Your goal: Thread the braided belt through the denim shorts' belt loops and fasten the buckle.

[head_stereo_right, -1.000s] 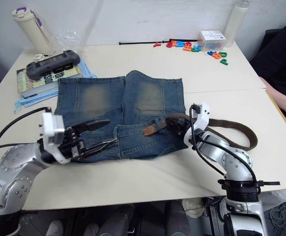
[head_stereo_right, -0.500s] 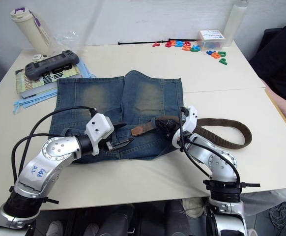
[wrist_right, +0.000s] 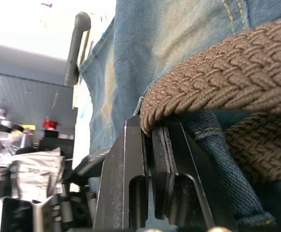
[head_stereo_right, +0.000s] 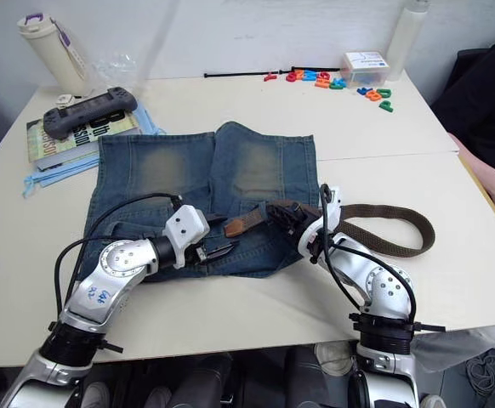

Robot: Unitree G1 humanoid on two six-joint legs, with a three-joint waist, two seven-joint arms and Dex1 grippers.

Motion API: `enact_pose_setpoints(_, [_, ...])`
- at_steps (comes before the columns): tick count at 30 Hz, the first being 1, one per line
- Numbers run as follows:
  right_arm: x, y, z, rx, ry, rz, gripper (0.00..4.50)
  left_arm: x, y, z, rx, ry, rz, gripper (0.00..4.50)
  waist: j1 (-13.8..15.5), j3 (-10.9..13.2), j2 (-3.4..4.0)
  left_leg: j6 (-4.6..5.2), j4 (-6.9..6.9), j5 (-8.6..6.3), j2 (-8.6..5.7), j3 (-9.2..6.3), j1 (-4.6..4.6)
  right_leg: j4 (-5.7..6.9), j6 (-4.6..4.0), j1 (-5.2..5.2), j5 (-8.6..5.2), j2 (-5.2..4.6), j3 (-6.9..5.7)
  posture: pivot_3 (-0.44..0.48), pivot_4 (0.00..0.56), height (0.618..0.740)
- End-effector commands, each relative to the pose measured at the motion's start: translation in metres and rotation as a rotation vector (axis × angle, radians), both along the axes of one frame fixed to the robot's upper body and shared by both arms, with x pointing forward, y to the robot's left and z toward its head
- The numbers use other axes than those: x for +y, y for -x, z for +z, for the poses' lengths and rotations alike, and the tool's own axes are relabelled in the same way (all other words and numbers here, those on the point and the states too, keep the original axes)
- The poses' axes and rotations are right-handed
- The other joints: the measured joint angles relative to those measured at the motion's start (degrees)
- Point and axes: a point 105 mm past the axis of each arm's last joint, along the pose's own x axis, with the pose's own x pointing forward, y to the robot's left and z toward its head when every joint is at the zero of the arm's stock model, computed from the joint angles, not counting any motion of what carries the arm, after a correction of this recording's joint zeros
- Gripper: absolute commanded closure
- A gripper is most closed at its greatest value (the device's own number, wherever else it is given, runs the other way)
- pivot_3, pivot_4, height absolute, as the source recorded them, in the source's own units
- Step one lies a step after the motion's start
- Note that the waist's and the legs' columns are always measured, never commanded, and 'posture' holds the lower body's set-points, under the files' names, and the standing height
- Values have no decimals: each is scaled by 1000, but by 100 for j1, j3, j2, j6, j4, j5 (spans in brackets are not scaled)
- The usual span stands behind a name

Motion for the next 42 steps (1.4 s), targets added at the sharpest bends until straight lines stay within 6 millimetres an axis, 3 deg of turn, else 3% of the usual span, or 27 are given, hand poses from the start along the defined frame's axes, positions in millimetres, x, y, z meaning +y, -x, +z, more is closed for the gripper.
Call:
enact_pose_setpoints(1, [6,5,7,-4,-60,36,4500,1,1,7,125,148,-45,1238,2,0,0,0,0,0,0,0,0,0,0,0,0,0,0,0,150,657])
enact_pose_setpoints(7, [10,7,-3,6,-26,77,4500,22,1,37,327,396,-168,1238,-34,0,0,0,1,0,0,-1,0,2,0,-2,0,2,-2,0,150,657])
enact_pose_setpoints(11, [11,7,-1,-21,-16,101,4500,33,-3,42,383,367,-224,1238,-62,0,0,0,0,0,0,-1,2,2,0,0,0,2,-2,0,150,657])
enact_pose_setpoints(14, [14,9,0,-45,5,127,4500,29,-9,43,398,345,-262,1238,-72,0,0,0,0,0,-1,-1,1,0,0,1,0,0,-2,0,150,657])
enact_pose_setpoints(23, [16,11,4,-88,35,147,4500,5,-18,23,451,212,-363,1238,-150,-1,-1,-2,-2,1,-1,-1,2,-2,0,0,0,-1,1,0,150,657])
enact_pose_setpoints(32, [12,10,5,-97,47,127,4500,6,-21,15,485,158,-364,1238,-129,-1,-2,-5,-2,3,-1,-1,2,-2,0,0,0,-1,1,0,150,657])
enact_pose_setpoints(35, [11,10,5,-100,51,122,4500,6,-17,12,500,136,-382,1991,-132,-1,-2,-5,-2,3,-1,-2,2,-2,0,0,0,-1,1,0,150,657])
enact_pose_setpoints(37, [11,10,6,-103,53,120,4500,6,-15,11,513,126,-397,2975,-131,-1,-2,-5,-3,3,-1,-2,2,-2,0,0,0,-1,1,0,150,657])
enact_pose_setpoints(42, [11,10,6,-107,65,116,4500,6,-12,11,519,123,-409,4421,-131,-1,-2,-5,-3,3,-1,-2,2,-2,0,0,0,-1,1,0,150,657])
